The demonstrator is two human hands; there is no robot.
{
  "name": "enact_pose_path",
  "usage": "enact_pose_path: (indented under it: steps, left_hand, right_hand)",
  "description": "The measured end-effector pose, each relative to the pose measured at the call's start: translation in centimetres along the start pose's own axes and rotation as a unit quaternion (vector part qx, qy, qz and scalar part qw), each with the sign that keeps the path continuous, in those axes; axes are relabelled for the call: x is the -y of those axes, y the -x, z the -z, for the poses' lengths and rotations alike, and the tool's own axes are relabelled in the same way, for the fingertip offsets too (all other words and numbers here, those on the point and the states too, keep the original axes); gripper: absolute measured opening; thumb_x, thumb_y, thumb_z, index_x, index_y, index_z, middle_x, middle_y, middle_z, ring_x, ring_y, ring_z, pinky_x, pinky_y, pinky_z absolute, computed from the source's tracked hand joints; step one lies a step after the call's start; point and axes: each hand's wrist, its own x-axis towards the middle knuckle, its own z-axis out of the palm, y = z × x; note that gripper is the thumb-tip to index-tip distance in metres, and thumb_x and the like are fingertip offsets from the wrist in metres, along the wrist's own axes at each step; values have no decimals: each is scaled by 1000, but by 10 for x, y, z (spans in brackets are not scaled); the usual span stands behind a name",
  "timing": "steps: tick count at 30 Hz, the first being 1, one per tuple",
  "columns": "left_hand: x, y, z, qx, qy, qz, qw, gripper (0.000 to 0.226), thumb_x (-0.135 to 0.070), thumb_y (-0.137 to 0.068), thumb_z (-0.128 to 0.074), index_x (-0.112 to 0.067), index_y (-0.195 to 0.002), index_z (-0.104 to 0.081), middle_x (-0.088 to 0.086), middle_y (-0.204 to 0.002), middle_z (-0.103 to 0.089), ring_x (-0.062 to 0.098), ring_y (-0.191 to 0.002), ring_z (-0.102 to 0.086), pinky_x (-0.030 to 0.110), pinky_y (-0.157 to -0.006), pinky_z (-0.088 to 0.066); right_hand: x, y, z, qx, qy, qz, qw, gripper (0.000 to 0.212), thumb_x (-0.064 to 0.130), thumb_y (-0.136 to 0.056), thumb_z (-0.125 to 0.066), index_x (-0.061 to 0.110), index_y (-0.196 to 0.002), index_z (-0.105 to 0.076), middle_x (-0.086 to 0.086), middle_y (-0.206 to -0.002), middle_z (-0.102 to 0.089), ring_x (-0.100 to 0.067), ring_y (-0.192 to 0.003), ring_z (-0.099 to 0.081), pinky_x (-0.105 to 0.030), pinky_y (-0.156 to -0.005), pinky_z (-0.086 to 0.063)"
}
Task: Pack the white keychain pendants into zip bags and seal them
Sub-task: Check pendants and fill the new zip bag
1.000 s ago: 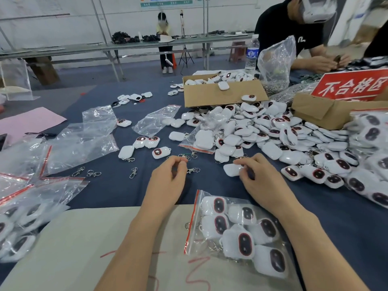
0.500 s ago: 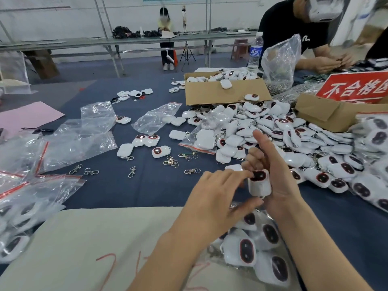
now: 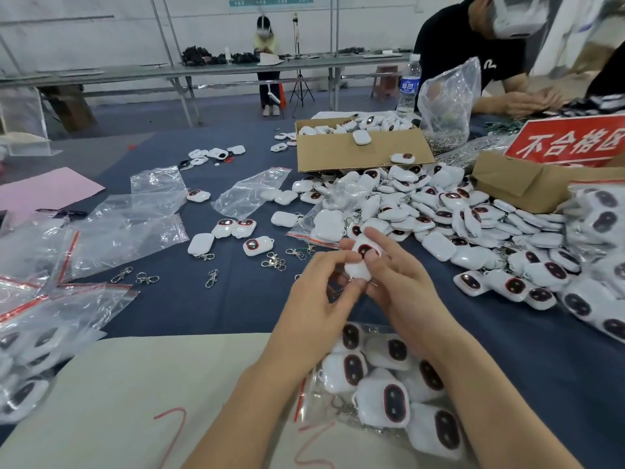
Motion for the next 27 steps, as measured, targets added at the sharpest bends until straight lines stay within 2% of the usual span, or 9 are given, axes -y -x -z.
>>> enact_pose_path:
  steps: [4,6,8,11,15,19,22,25,27]
  left_hand:
    - [0,-3,2,-13,100,91,991,19,-38,-95,-66,-31,-113,-62,-9,-98,-71,8,-88,-67,17,-74,-51]
    - [2,-5,4,-6,105,90,990,13,-36,-98,-64,-32,-111,-64,-4,-95,-72,10,-86,-66,18,-73,-52]
    - [3,-5,6,-9,106,78,991,10,-29,-102,-60,-32,-108,-67,1,-93,-71,18,-85,-67,26,-74,-54]
    - [5,-4,5,-23,97,77,992,11,-28,-103,-57,-31,-106,-67,-1,-89,-71,20,-83,-66,30,-75,-54]
    - [8,-4,5,-28,112,88,989,11,-24,-103,-58,-26,-100,-68,-3,-85,-69,17,-78,-62,42,-78,-57]
    - [7,-4,6,-36,116,90,989,12,-22,-102,-59,-28,-95,-68,0,-82,-66,16,-76,-58,50,-78,-56]
    - [7,-4,6,-37,111,94,989,14,-23,-102,-59,-31,-94,-68,-8,-79,-64,20,-76,-59,51,-78,-55]
    - [7,-4,7,-35,116,98,988,13,-24,-102,-59,-30,-94,-68,-1,-81,-65,33,-81,-62,52,-78,-55]
    - [7,-4,8,-33,125,98,987,14,-24,-102,-58,-31,-95,-69,0,-82,-66,35,-83,-63,49,-77,-56]
  right_hand:
    - [-5,-1,1,-15,156,50,986,19,14,-100,-60,23,-115,-65,4,-108,-77,-18,-107,-72,-29,-88,-59]
    - [-4,-1,0,-17,152,58,986,20,13,-96,-66,27,-108,-73,4,-103,-78,-15,-100,-74,-23,-79,-60]
    - [-4,-1,-1,-9,138,56,989,29,10,-95,-65,36,-105,-75,6,-102,-78,-10,-98,-74,-19,-74,-58]
    - [-6,0,-1,5,156,55,986,36,8,-100,-58,39,-112,-73,10,-108,-77,-9,-105,-71,-22,-77,-59]
    - [-8,-1,0,9,168,50,985,31,9,-101,-55,24,-126,-68,2,-118,-74,-15,-112,-69,-28,-83,-61]
    - [-6,1,1,23,167,45,985,30,12,-102,-56,23,-127,-69,4,-116,-75,-15,-111,-70,-29,-84,-61]
    - [-6,2,2,33,167,44,984,31,14,-102,-55,24,-129,-68,6,-118,-74,-12,-112,-69,-29,-85,-60]
    - [-7,3,0,40,167,54,984,32,14,-103,-54,35,-120,-72,8,-117,-75,-11,-111,-69,-24,-83,-59]
    - [-5,5,-2,47,165,61,983,35,15,-104,-54,41,-109,-76,7,-111,-77,-10,-105,-71,-18,-81,-57]
